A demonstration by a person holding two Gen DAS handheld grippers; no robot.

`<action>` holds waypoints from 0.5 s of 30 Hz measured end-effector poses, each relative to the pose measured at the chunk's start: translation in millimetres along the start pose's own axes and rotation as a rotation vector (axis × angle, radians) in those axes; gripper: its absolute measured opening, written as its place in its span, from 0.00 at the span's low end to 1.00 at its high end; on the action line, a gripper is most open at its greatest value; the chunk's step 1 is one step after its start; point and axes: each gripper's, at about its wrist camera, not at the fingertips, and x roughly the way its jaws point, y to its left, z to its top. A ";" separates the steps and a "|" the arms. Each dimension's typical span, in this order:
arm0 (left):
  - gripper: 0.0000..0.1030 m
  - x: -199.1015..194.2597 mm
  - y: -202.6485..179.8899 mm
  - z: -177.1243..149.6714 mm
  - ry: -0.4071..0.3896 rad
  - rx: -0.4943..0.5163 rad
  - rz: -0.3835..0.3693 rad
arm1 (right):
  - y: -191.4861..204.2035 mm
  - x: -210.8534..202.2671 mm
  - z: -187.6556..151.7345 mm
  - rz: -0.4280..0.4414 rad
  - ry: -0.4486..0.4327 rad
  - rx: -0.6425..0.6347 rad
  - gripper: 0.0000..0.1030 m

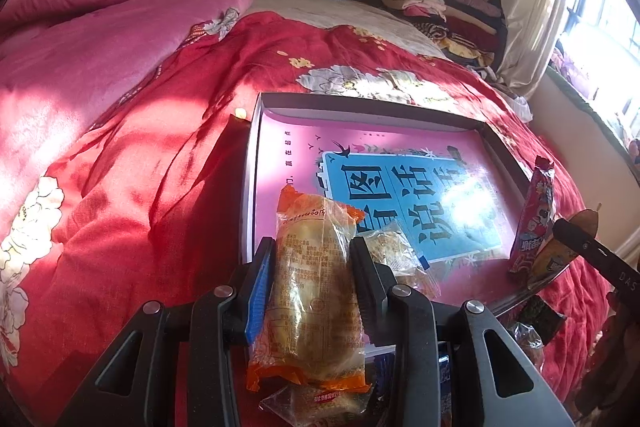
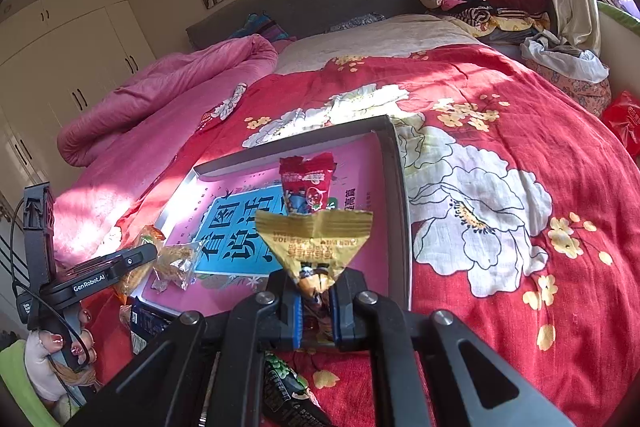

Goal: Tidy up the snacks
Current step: 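Carry bread bag over tray with left tool while right tool carries yellow packet, then release bread bag in tray with left tool while right tool releases yellow packet beside red bar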

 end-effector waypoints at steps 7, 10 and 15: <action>0.37 3.8 -10.9 -0.4 0.006 0.011 -0.026 | 1.4 9.4 -3.1 0.013 0.014 -0.013 0.12; 0.38 4.3 -12.8 -0.4 0.008 0.010 -0.023 | -2.9 14.0 -4.7 0.007 0.019 -0.006 0.12; 0.38 6.2 -10.9 0.7 0.020 -0.011 -0.022 | -11.4 16.7 -7.0 0.025 0.031 0.030 0.12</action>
